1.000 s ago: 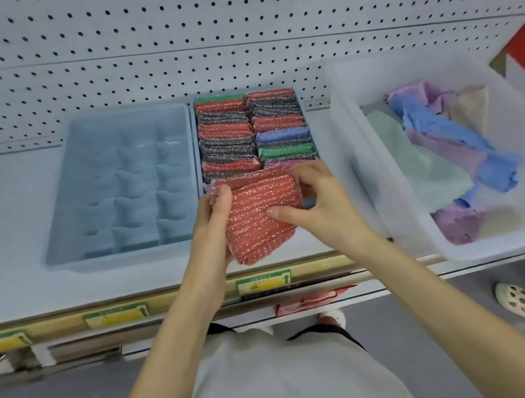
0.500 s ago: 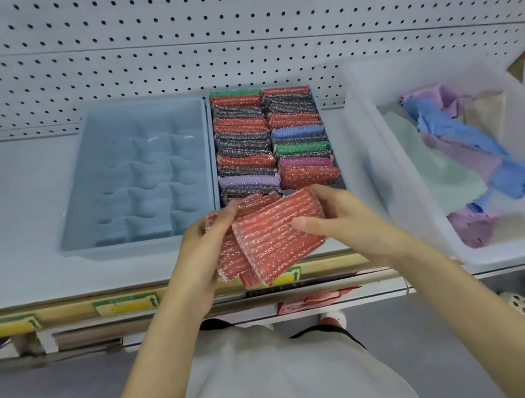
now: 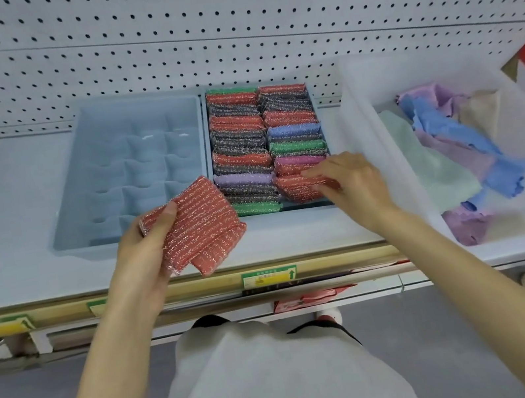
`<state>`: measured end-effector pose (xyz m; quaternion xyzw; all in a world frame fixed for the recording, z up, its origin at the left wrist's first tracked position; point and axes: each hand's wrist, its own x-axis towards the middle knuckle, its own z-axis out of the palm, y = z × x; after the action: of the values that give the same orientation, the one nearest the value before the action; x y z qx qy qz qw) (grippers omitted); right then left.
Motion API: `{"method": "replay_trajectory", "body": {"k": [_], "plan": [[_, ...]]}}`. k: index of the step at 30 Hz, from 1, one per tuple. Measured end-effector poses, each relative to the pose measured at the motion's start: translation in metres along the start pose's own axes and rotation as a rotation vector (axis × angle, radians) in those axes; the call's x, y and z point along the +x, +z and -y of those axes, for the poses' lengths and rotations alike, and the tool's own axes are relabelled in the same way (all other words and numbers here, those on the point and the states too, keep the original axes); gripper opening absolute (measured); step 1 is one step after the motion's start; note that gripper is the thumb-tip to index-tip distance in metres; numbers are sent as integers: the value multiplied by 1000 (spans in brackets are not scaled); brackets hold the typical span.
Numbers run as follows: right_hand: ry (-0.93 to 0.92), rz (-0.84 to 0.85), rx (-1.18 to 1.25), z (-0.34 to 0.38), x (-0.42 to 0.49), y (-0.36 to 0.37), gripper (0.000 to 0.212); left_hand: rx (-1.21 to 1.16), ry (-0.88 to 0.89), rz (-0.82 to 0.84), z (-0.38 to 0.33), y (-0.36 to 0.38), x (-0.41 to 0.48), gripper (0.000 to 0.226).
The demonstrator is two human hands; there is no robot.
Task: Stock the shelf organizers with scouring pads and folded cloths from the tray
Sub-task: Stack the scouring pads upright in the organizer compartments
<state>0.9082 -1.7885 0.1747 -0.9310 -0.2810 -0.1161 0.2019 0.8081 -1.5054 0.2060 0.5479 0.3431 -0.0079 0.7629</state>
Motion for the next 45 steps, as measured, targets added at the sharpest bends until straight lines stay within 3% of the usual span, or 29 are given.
{"method": "replay_trajectory", "body": {"k": [2, 8, 13, 18, 23, 28, 32, 39, 43, 45], "plan": [[-49, -19, -22, 1, 3, 8, 25, 9, 0, 6, 1, 2, 0, 24], [137, -54, 106, -6, 2, 18, 19, 0, 8, 2, 3, 7, 0, 19], [35, -31, -55, -20, -3, 22, 16, 30, -3, 28, 3, 17, 4, 29], [-63, -58, -182, -17, 0, 17, 9, 51, -22, 47, 5, 28, 2, 17], [-128, 8, -207, -10, 2, 17, 16, 61, -27, 58, 3, 31, 2, 19], [-33, 51, -56, -12, -4, 20, 36, 71, -36, 57, 2, 33, 1, 24], [-50, 23, 45, -13, -2, 21, 34, 85, -43, 61, 4, 30, 1, 21], [-156, 90, -149, -14, 11, 28, 46, 78, -41, 45, 6, 22, -3, 30], [-156, 48, -140, -13, 11, 29, 32, 83, -46, 60, 8, 23, -7, 31], [-33, -54, -74, -8, 8, 21, 20, 85, -45, 72, 8, 26, -10, 30]]}}
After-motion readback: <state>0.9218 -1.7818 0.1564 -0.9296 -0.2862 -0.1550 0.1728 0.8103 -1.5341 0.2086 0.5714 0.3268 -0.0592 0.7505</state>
